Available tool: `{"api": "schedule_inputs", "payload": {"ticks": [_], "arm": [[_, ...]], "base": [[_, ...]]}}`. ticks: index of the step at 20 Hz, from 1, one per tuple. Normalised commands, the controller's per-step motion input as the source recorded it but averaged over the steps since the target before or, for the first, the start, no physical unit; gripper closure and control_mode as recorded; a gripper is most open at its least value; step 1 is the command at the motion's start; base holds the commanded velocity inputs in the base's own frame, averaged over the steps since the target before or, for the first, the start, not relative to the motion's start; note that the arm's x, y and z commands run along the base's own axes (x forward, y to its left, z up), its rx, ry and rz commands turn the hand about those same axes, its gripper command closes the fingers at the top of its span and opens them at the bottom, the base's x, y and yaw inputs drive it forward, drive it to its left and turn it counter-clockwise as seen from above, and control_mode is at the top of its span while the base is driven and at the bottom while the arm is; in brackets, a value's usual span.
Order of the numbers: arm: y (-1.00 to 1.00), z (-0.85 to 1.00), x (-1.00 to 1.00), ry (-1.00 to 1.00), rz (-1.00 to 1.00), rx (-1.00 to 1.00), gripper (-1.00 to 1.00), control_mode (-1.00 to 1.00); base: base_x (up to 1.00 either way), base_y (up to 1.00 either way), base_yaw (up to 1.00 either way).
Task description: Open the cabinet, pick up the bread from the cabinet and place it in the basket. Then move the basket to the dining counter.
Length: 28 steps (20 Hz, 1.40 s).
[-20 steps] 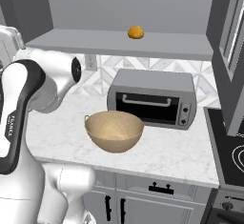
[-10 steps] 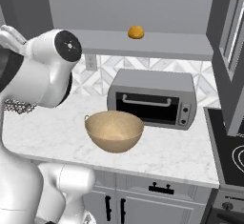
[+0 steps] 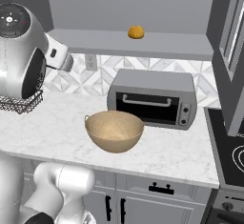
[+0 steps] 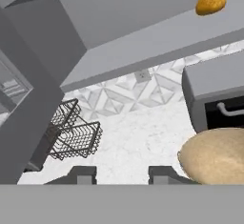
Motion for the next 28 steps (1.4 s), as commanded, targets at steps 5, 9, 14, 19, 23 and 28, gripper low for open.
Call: {"api": "schedule_inputs", "payload": {"ticks": [5, 9, 14, 19, 23, 28], "arm": [[-0.79, 0.01, 0.29, 0.0, -0.26, -0.22, -1.0, -1.0], [-0.76, 0.03, 0.31, 0.0, -0.24, -0.25, -1.0, -1.0], [-0.62, 0.0, 0.38, -0.01, -0.09, -0.12, -1.0, -1.0], [-0.07, 0.0, 0.44, -0.02, 0.0, 0.0, -1.0, -1.0], [0.0, 0.01, 0.62, -0.02, 0.03, 0.0, -1.0, -1.0], [0.0, 0.0, 0.65, -0.02, 0.14, 0.0, -1.0, -1.0]], "base": [[0.0, 0.0, 0.0], [0.0, 0.0, 0.0], [0.0, 0.0, 0.0], [0.0, 0.0, 0.0], [0.0, 0.0, 0.0], [0.0, 0.0, 0.0]]}}
